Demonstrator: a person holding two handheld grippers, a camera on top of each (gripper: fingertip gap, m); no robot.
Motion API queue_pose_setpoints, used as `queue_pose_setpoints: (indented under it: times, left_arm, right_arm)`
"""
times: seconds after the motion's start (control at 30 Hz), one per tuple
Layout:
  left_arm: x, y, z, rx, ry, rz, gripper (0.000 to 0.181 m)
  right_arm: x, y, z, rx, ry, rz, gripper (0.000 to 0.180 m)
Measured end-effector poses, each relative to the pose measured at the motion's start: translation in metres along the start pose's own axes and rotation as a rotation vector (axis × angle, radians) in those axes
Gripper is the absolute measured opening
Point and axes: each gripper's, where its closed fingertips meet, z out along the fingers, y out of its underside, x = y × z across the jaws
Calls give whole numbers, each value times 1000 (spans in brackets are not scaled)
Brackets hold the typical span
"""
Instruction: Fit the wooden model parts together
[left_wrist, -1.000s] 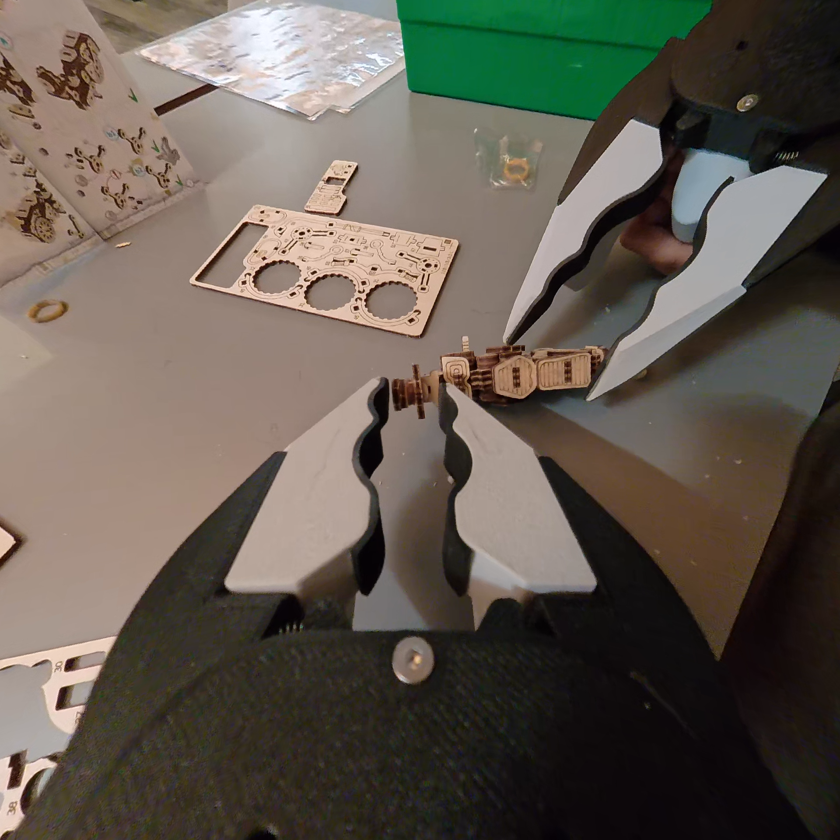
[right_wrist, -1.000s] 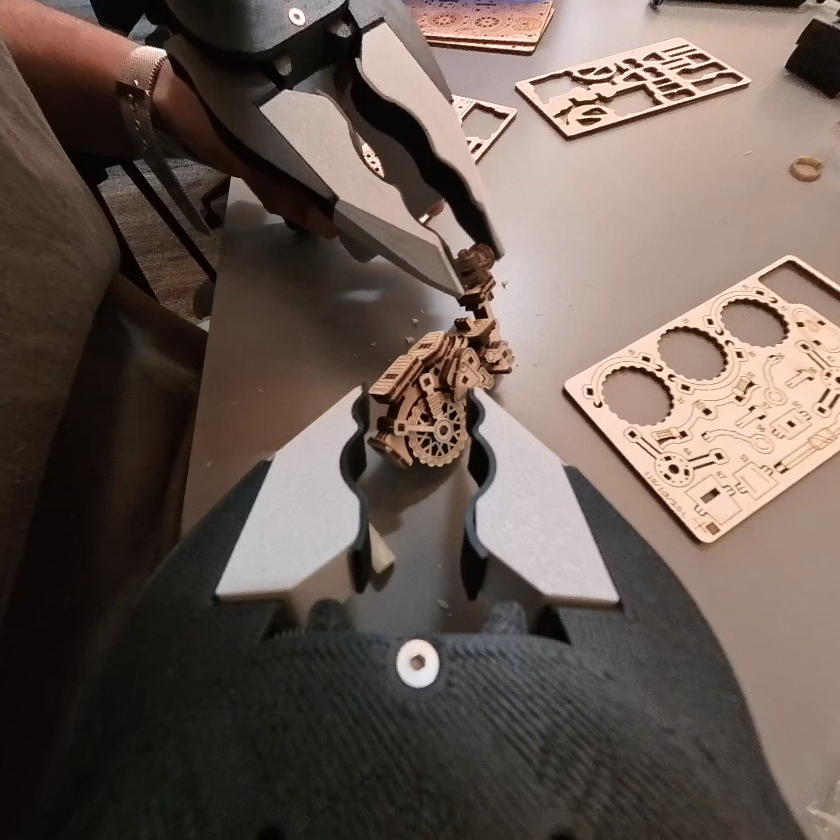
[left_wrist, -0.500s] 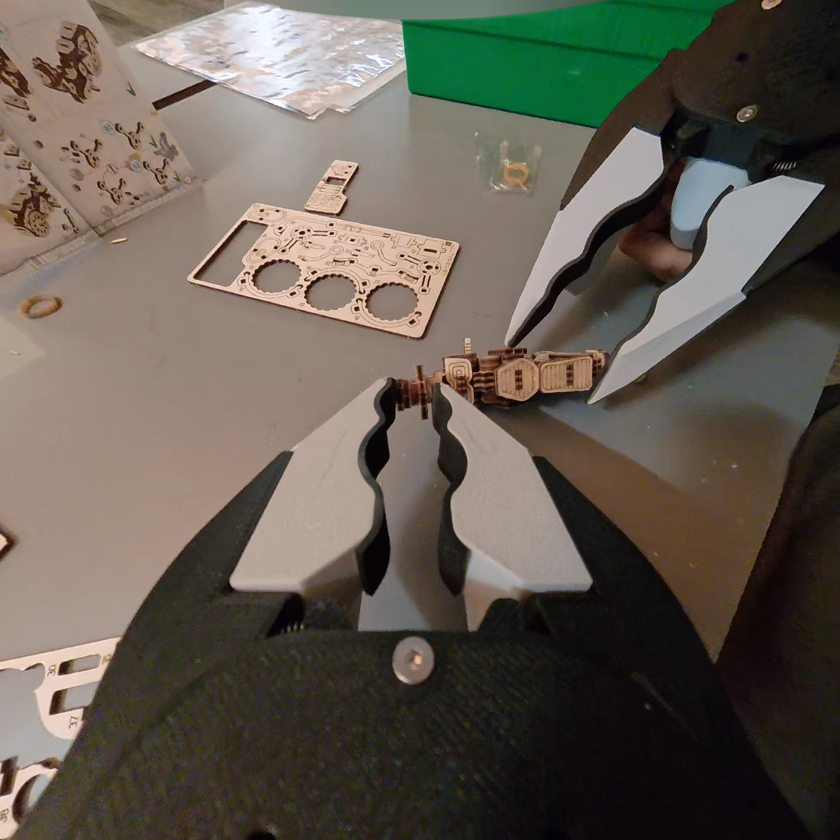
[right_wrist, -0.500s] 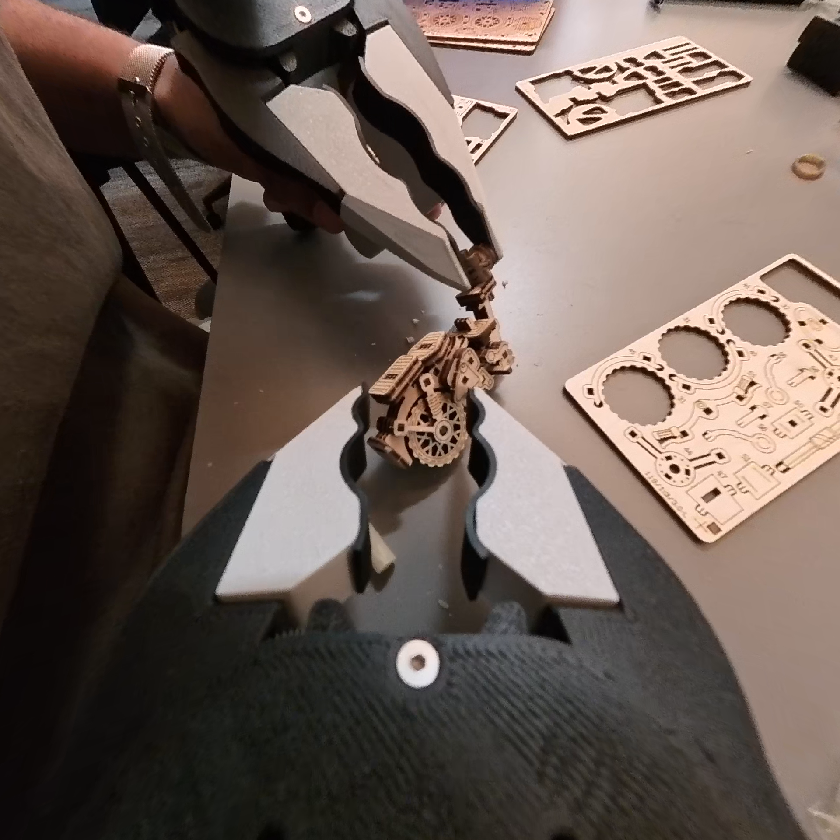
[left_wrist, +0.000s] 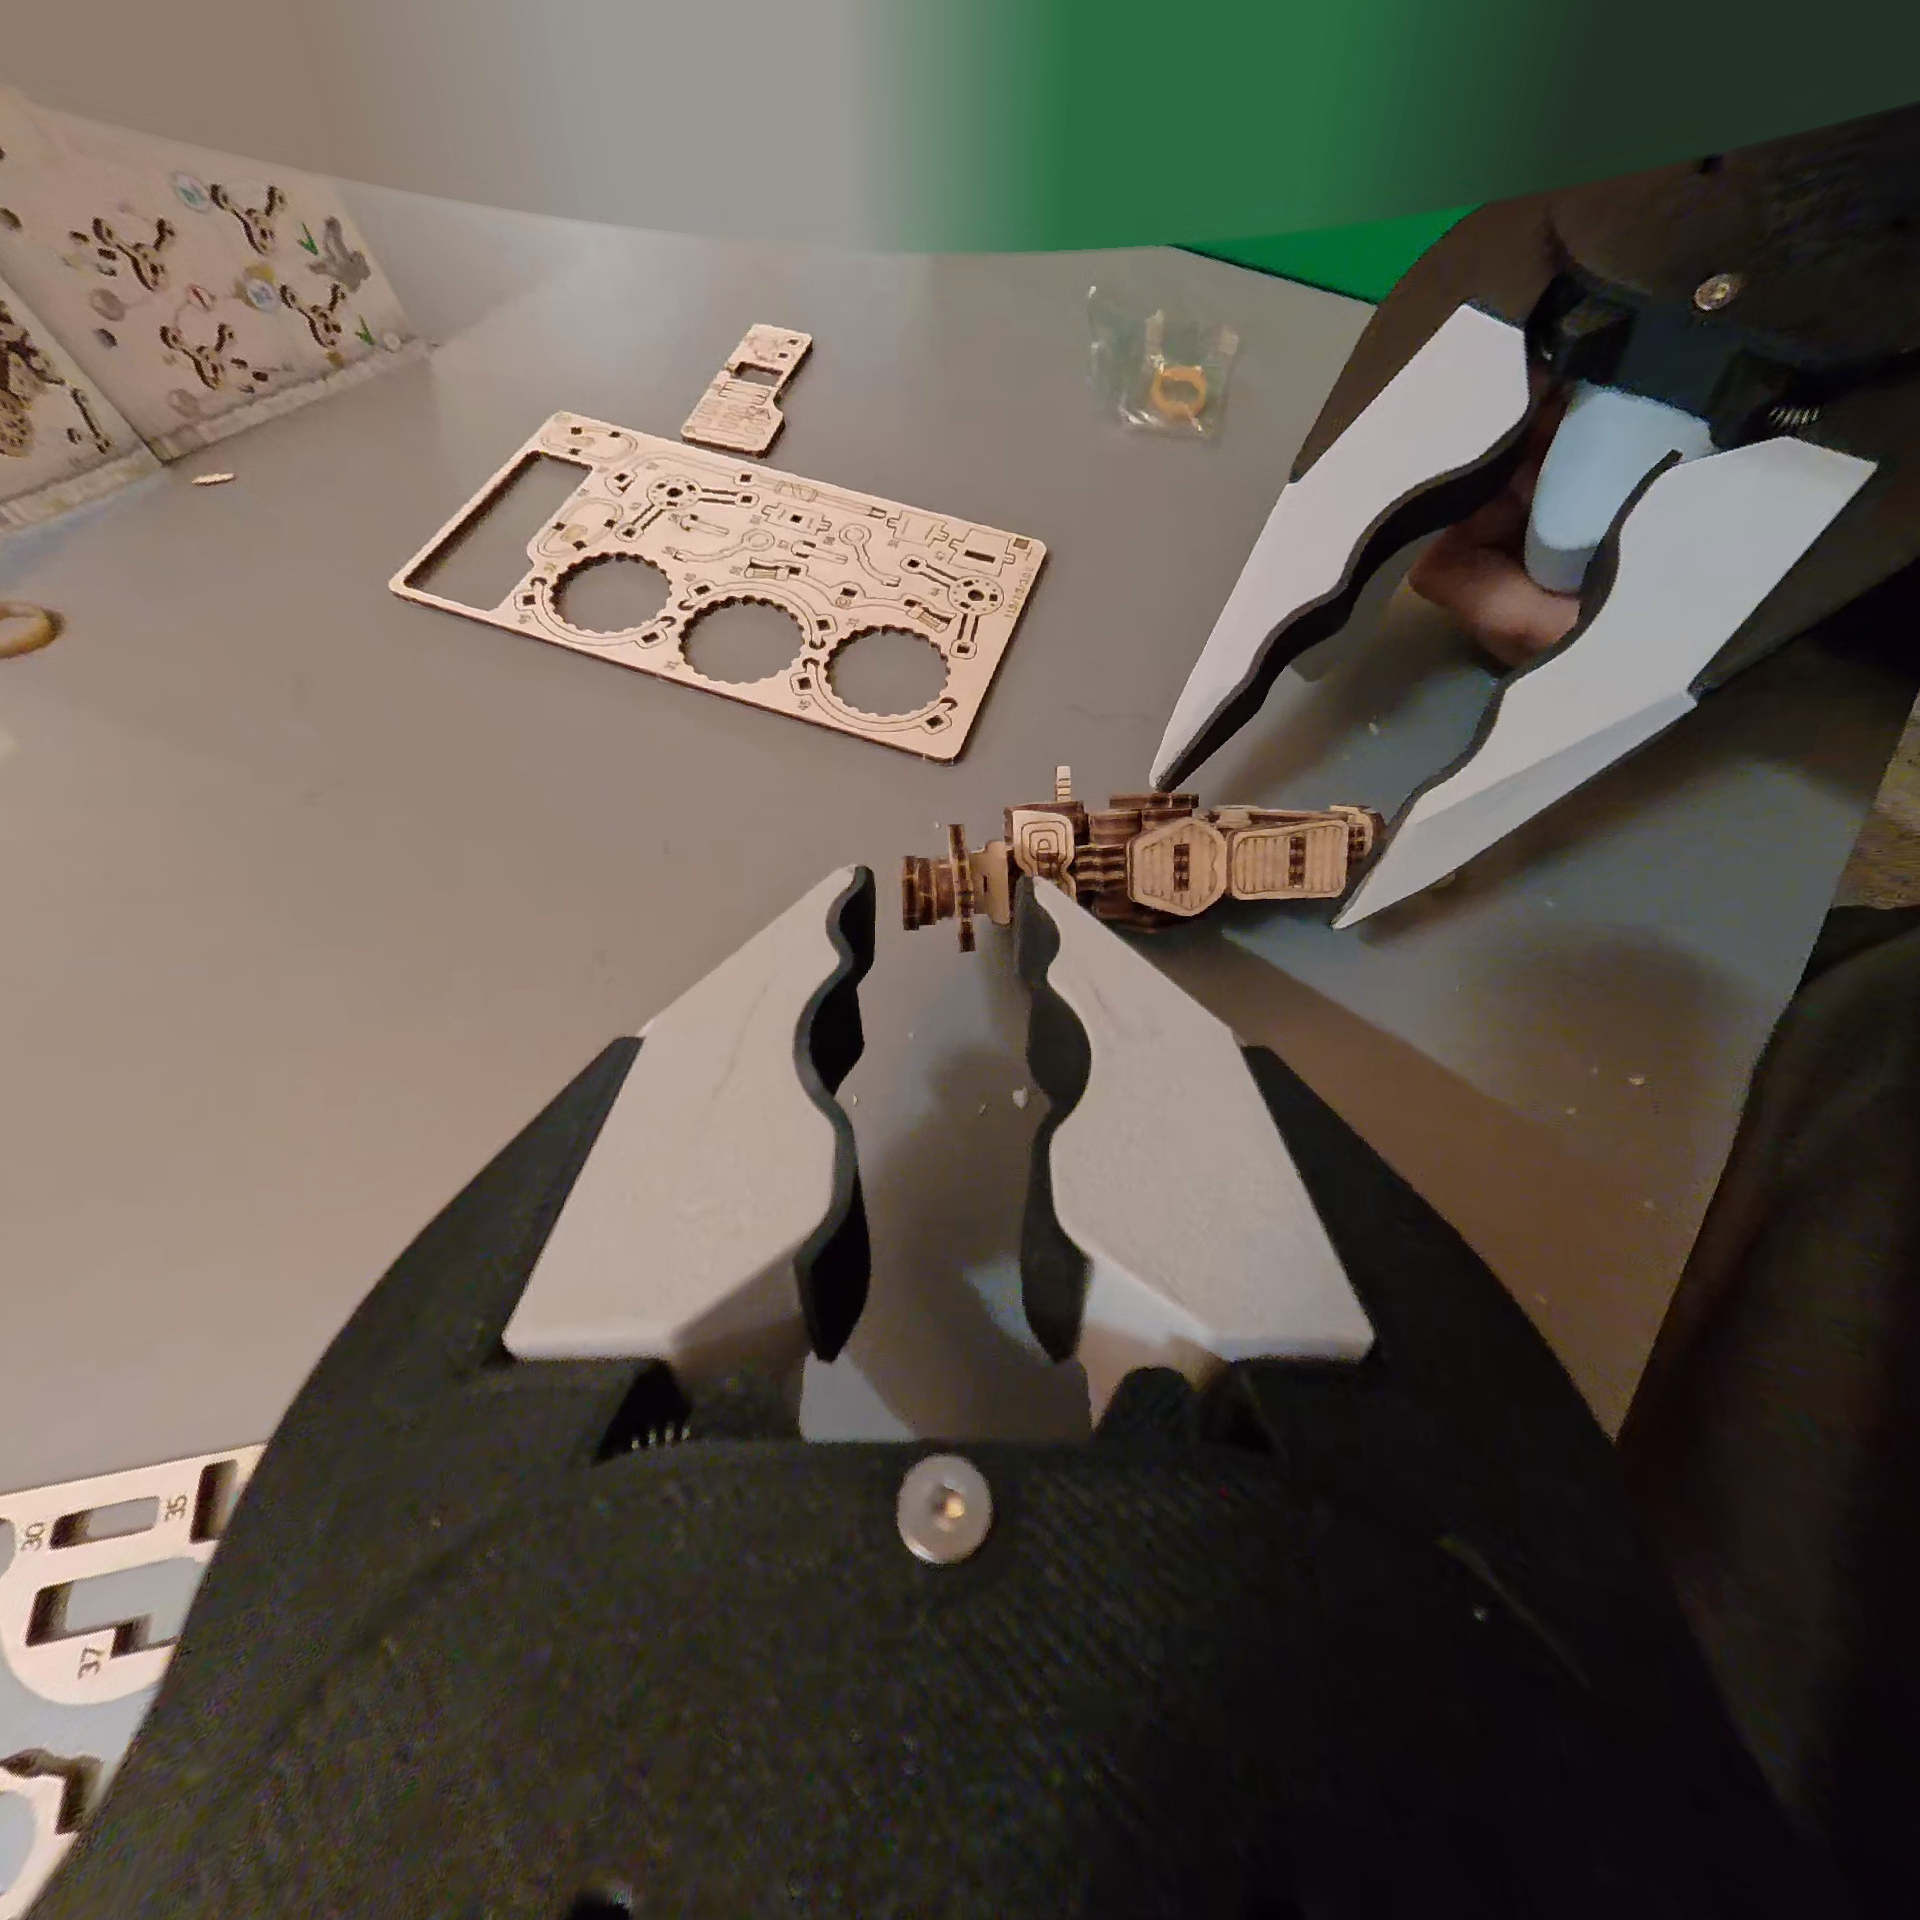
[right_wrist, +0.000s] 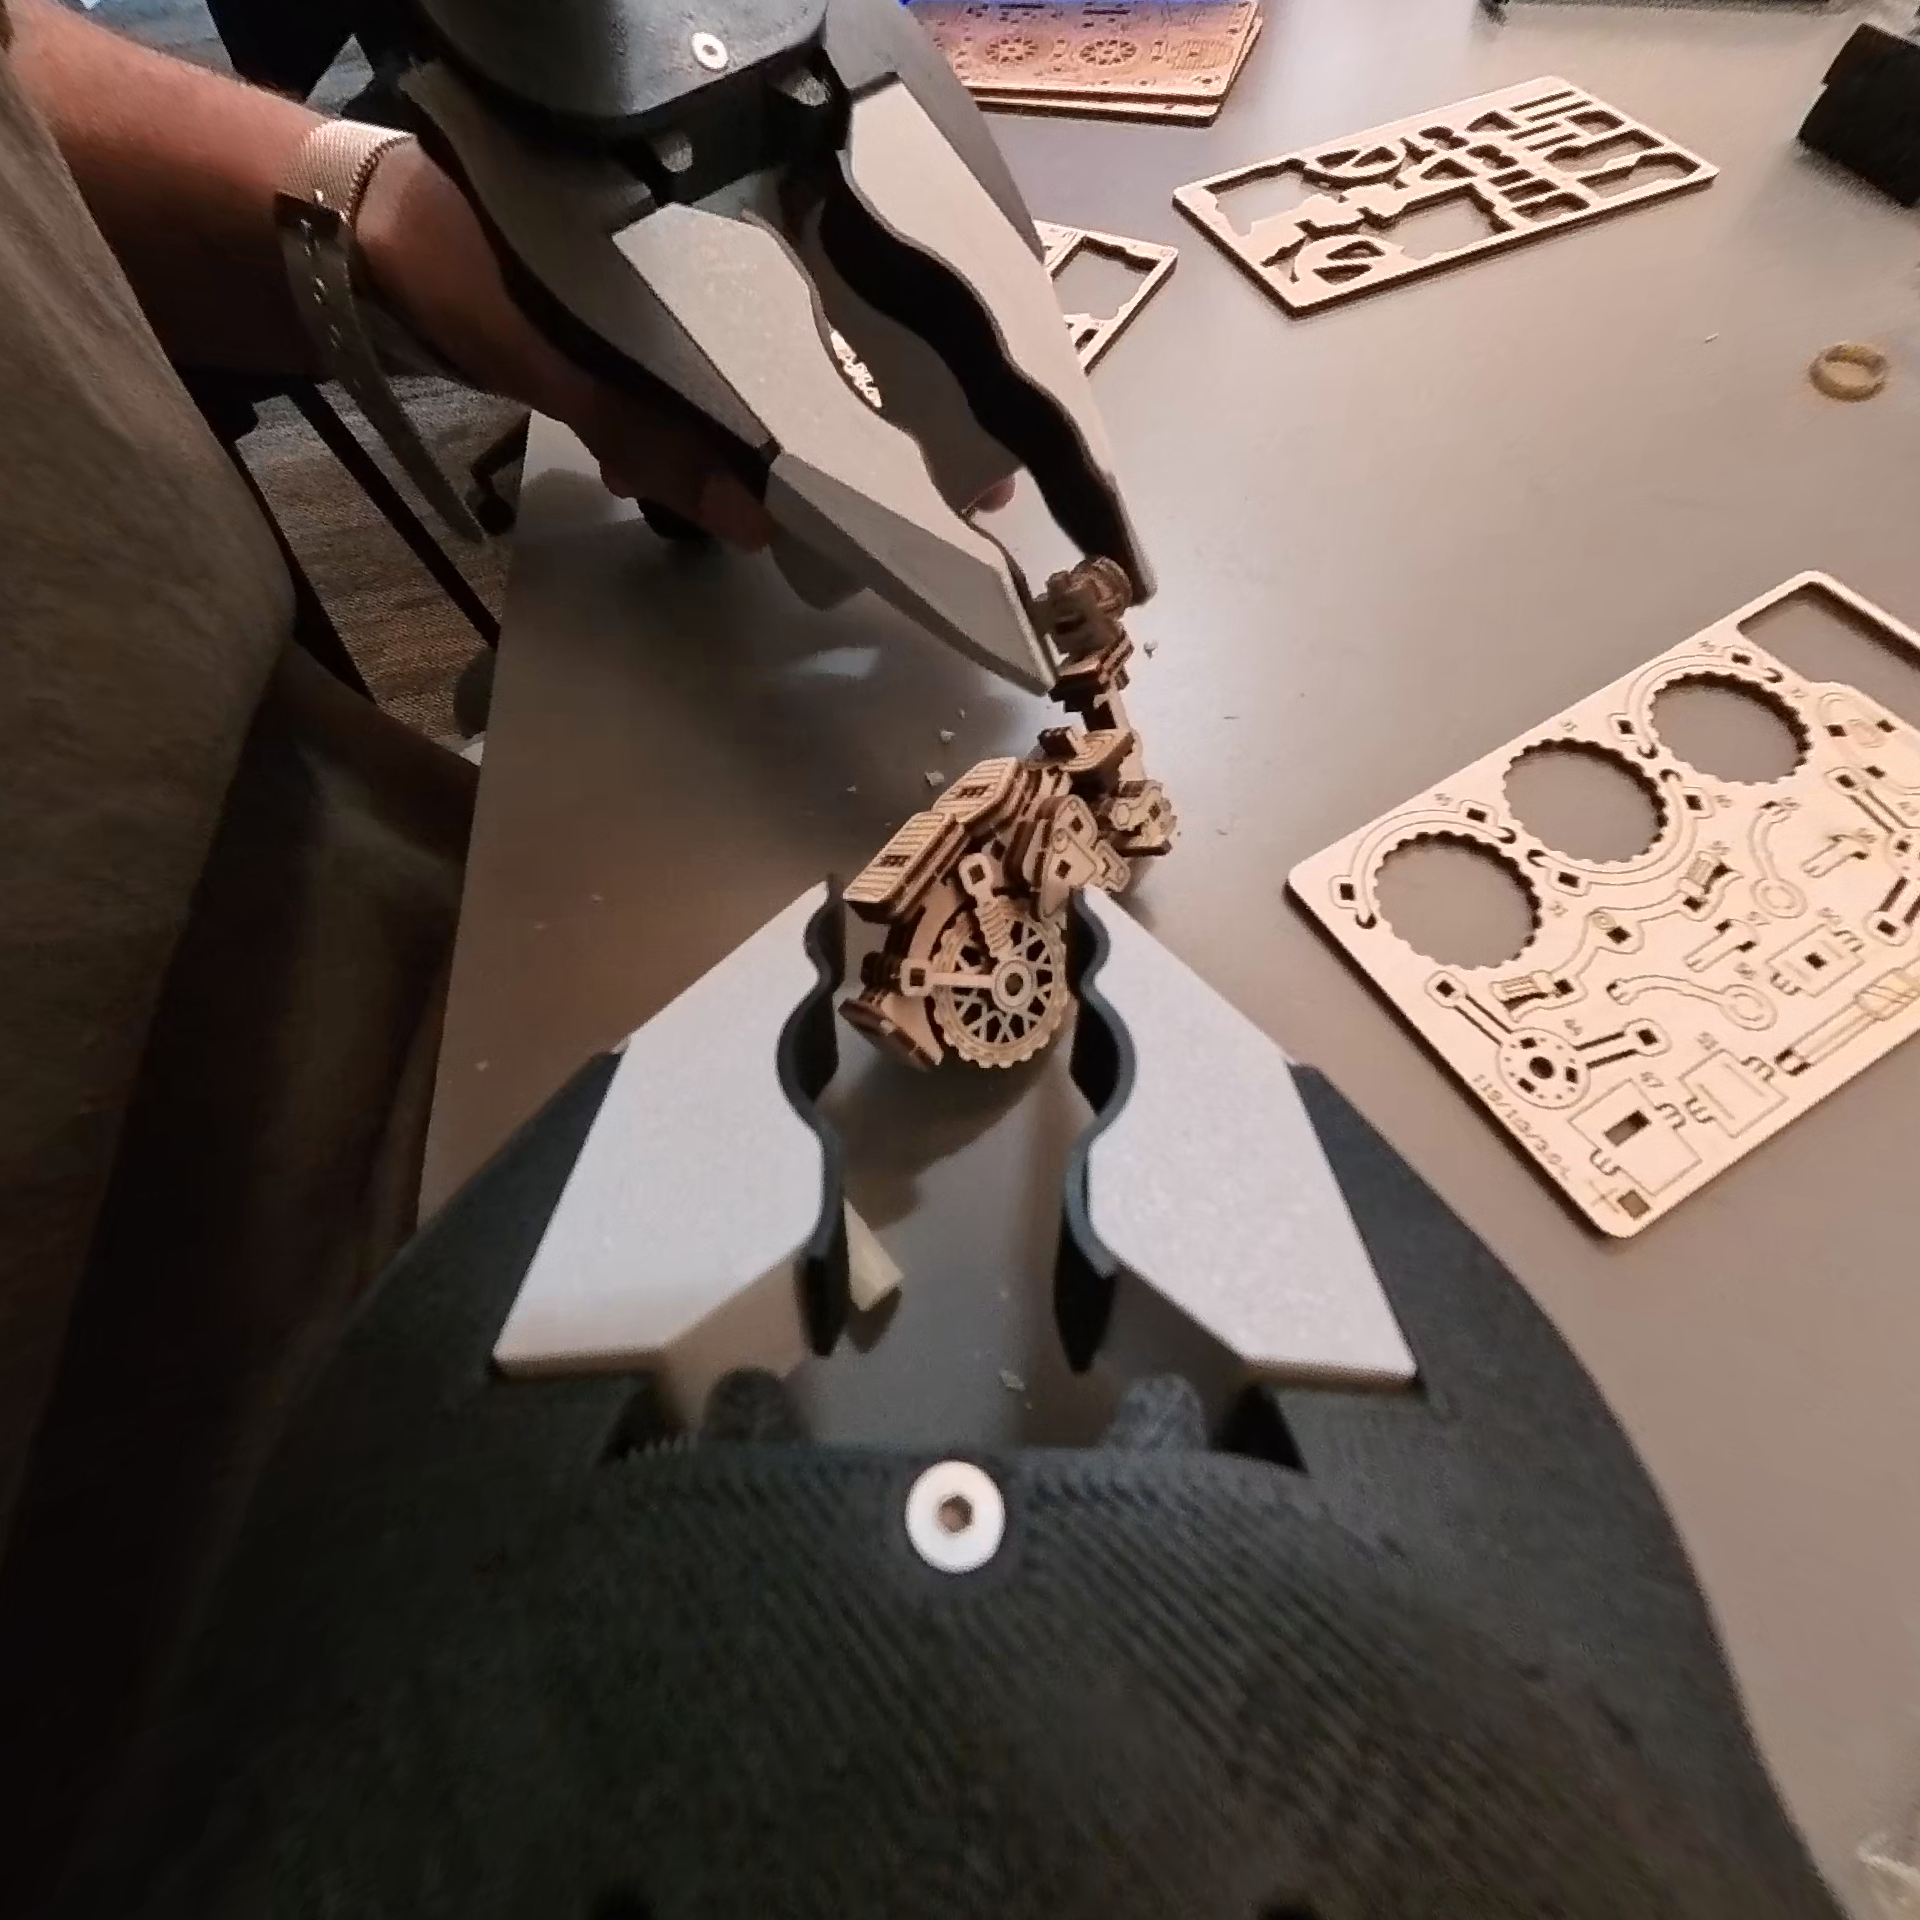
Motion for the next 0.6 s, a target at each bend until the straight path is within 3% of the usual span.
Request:
queue_pose_setpoints:
  times: [0.33, 0.6]
  left_arm:
    - [5, 11, 5, -76, 93, -91, 28]
    - [18, 20, 7, -138, 182, -130, 28]
  right_arm:
    - [-5, -1, -2, 13, -67, 25, 38]
    - [10, -6, -19, 88, -122, 206, 28]
